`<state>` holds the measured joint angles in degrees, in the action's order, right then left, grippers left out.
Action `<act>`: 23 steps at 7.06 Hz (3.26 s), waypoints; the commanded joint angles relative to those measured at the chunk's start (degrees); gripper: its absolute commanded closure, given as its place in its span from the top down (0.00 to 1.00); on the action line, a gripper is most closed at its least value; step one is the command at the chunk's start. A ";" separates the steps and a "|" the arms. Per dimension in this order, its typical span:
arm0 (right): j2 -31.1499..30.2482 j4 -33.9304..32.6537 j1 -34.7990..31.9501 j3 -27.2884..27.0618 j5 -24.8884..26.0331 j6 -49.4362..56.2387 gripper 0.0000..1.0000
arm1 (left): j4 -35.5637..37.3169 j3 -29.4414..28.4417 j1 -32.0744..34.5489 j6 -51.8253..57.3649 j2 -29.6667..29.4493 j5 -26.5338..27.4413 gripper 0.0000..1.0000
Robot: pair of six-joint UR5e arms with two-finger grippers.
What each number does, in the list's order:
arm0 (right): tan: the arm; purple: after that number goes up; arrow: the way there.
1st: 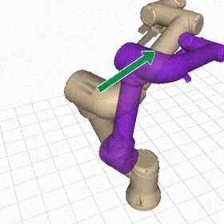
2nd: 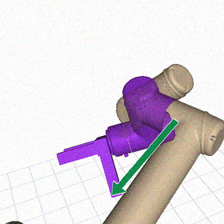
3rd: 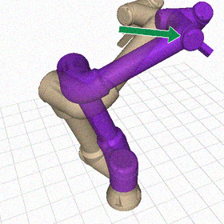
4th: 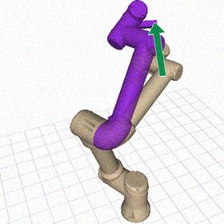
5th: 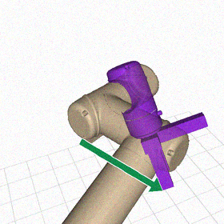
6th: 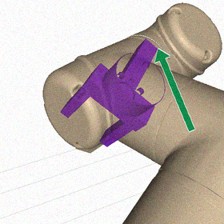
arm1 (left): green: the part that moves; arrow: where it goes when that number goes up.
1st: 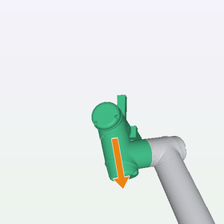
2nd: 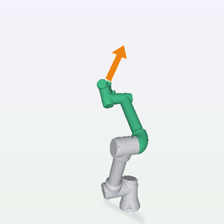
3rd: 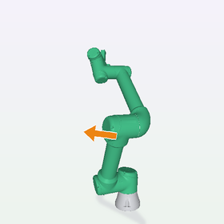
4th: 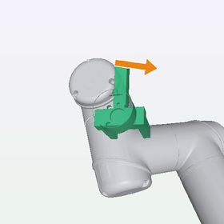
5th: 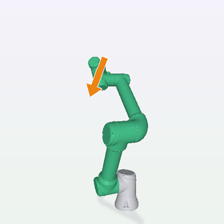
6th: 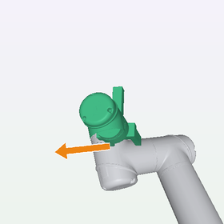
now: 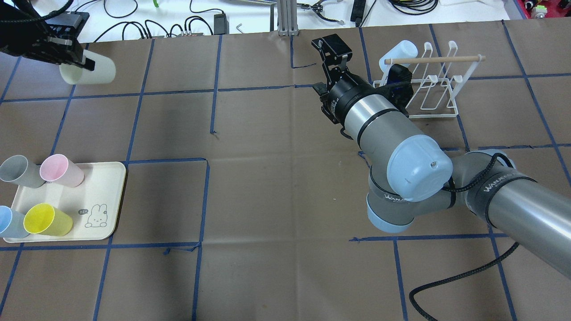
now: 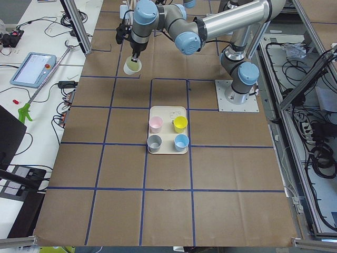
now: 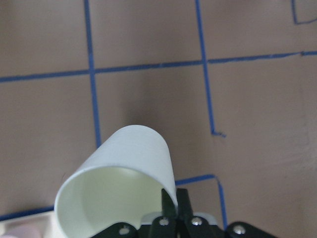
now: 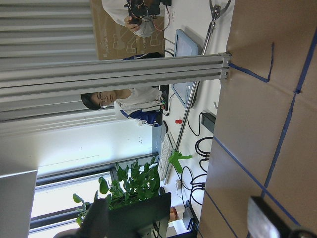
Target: Transfer IKEA cup to right arm and place on rack
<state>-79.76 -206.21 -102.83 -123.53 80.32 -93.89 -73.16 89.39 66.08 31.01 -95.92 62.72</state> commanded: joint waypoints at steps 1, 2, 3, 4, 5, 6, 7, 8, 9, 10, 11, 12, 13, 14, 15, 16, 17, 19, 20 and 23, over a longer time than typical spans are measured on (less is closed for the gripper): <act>0.31 0.28 0.00 0.21 -2.60 -0.86 1.00 | 14.88 4.36 3.59 0.45 -0.32 -12.31 0.03; 0.39 0.37 0.00 0.39 -6.01 -0.95 1.00 | 26.02 8.66 7.09 0.72 -0.50 -16.36 0.03; 0.48 0.46 0.00 0.39 -6.14 -0.95 1.00 | 38.14 13.92 9.91 0.46 -0.85 -17.27 0.04; 0.57 0.55 0.00 0.39 -6.22 -0.77 1.00 | 49.40 18.76 11.25 -0.07 -1.89 -21.02 0.04; 0.66 0.64 0.09 0.48 -6.31 -0.77 1.00 | 57.26 22.81 11.35 -0.68 -2.43 -24.10 0.04; 0.66 1.16 0.09 0.48 -7.10 -0.77 1.00 | 62.12 26.24 11.70 -1.04 -1.82 -28.22 0.05; 0.57 2.64 0.09 0.57 -7.36 -0.86 1.00 | 67.91 30.28 12.05 -1.30 -2.08 -32.53 0.05; 0.48 2.66 0.09 0.57 -7.37 -1.03 1.00 | 75.45 34.67 12.92 -3.74 -1.82 -34.57 0.05; 0.57 2.66 0.00 0.65 -7.45 -2.43 1.00 | 81.53 36.80 15.63 -6.11 -2.34 -34.59 0.05; 0.83 3.70 0.09 1.52 -7.54 -3.57 1.00 | 82.98 37.43 19.13 -6.22 -2.69 -33.55 0.05; 1.01 4.06 0.09 1.71 -8.07 -4.37 1.00 | 83.09 37.18 21.00 -6.31 -2.87 -30.84 0.05; 1.01 4.33 0.09 1.71 -8.16 -4.38 1.00 | 83.09 37.26 21.36 -6.49 -3.05 -30.29 0.05; 1.01 4.42 0.09 1.71 -8.07 -4.38 1.00 | 83.09 37.26 21.63 -6.49 -3.05 -30.29 0.05; 1.01 4.42 0.00 1.53 -8.07 -4.38 1.00 | 83.09 37.26 21.63 -6.49 -3.05 -30.29 0.06; 1.10 5.29 0.00 1.71 -8.07 -4.38 0.99 | 83.09 37.26 21.63 -6.57 -3.14 -30.29 0.06; 1.53 5.64 -0.09 1.80 -8.16 -4.38 0.99 | 83.09 37.26 21.63 -6.58 -3.14 -30.29 0.06; 1.97 5.73 -0.09 2.14 -8.07 -4.38 0.99 | 83.09 37.26 21.63 -6.58 -3.05 -30.29 0.06; 3.03 7.65 -0.35 4.60 -8.07 -4.38 0.99 | 83.09 37.18 21.63 -6.58 -3.14 -30.20 0.06; 3.29 7.93 -1.14 4.78 -8.07 -4.38 0.99 | 83.09 37.26 21.63 -6.58 -3.05 -30.20 0.06; 4.44 8.63 -2.55 6.28 -8.07 -4.55 0.99 | 83.09 37.18 21.63 -6.58 -3.05 -30.20 0.07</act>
<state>-75.58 -198.10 -104.97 -117.89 72.25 -98.39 9.93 126.60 87.71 24.43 -98.97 32.52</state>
